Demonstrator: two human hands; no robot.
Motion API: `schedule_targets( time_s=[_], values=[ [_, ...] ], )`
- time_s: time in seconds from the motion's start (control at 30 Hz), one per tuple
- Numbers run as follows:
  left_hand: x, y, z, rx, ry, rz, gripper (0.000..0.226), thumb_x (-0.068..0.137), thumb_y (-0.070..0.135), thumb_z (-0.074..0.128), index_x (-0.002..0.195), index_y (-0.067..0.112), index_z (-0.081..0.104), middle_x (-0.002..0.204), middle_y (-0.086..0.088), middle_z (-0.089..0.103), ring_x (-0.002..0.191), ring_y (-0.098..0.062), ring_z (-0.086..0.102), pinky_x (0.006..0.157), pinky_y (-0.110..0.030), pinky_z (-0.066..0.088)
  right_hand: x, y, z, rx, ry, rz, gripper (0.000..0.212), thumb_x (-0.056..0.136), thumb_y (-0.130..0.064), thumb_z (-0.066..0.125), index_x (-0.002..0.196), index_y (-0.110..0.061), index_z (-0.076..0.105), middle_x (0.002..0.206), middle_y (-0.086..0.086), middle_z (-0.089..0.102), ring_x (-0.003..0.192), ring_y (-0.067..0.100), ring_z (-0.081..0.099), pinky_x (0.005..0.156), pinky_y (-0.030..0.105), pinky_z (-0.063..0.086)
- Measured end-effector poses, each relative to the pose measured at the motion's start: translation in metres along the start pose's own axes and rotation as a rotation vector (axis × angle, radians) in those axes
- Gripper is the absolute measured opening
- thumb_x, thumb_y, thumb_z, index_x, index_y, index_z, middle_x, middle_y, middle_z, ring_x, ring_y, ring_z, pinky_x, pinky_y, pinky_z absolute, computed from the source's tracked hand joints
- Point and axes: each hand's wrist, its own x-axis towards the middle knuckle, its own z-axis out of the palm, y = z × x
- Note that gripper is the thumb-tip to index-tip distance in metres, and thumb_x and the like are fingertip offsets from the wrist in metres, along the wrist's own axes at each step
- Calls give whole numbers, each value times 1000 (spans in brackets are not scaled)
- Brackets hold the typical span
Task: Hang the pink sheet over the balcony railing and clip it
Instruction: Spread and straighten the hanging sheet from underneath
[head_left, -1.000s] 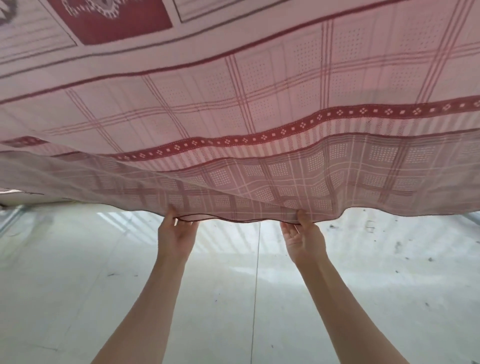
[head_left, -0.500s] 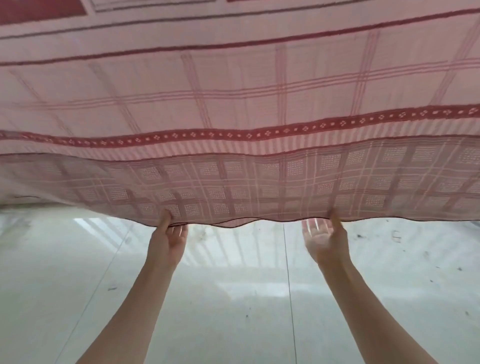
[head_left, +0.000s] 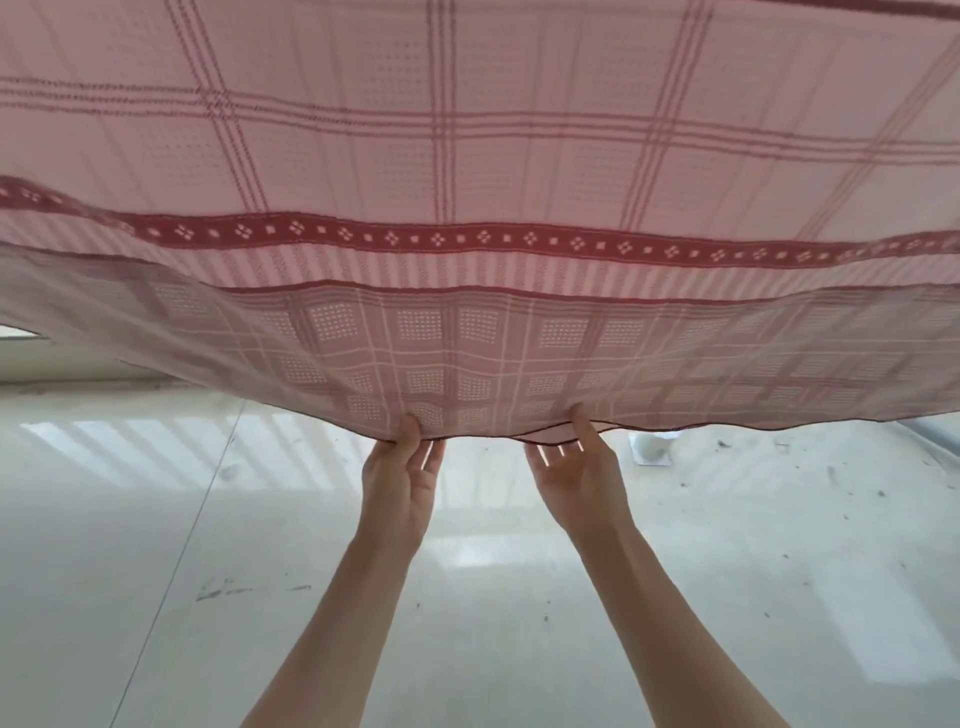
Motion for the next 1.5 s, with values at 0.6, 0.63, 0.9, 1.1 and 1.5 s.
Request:
schedule_targets(
  time_s=[0.6, 0.63, 0.9, 1.1, 1.5],
  values=[
    [33, 48, 0, -3, -24, -261, 8, 89, 17, 50, 89, 20, 57, 98, 3, 59, 94, -12, 57, 90, -37, 46, 16, 15, 19, 38, 246, -121, 18, 95, -12, 47, 85, -3, 59, 66, 4, 70, 77, 17, 70, 63, 28, 59],
    [36, 60, -2, -39, -62, -268, 15, 91, 18, 46, 86, 22, 60, 96, 3, 59, 95, -13, 58, 91, -40, 45, 15, 13, 20, 39, 270, -131, 19, 95, -12, 46, 83, -3, 58, 64, 4, 69, 81, 17, 67, 61, 27, 59],
    [41, 141, -31, -116, -95, 3, 40, 100, 27, 36, 137, 15, 42, 135, -1, 49, 130, -20, 43, 107, -39, 36, 15, 5, 25, 54, 327, -82, 16, 94, -10, 48, 82, -4, 56, 60, 2, 69, 85, 16, 63, 69, 30, 52],
    [8, 156, -54, 1, 104, 28, 76, 60, 28, 84, 128, 16, 52, 119, 2, 64, 116, -13, 56, 95, -36, 49, 4, 31, 38, 122, 210, 40, 10, 90, -15, 55, 99, -13, 60, 97, 2, 63, 97, 15, 61, 81, 32, 54],
    [-52, 164, -83, 188, 298, -42, 28, 94, 9, 45, 121, 5, 51, 117, -10, 60, 106, -21, 59, 96, -37, 42, -62, 176, 104, -147, -81, 349, 29, 89, -4, 52, 116, -14, 56, 102, 2, 66, 98, 18, 62, 86, 35, 50]
  ],
)
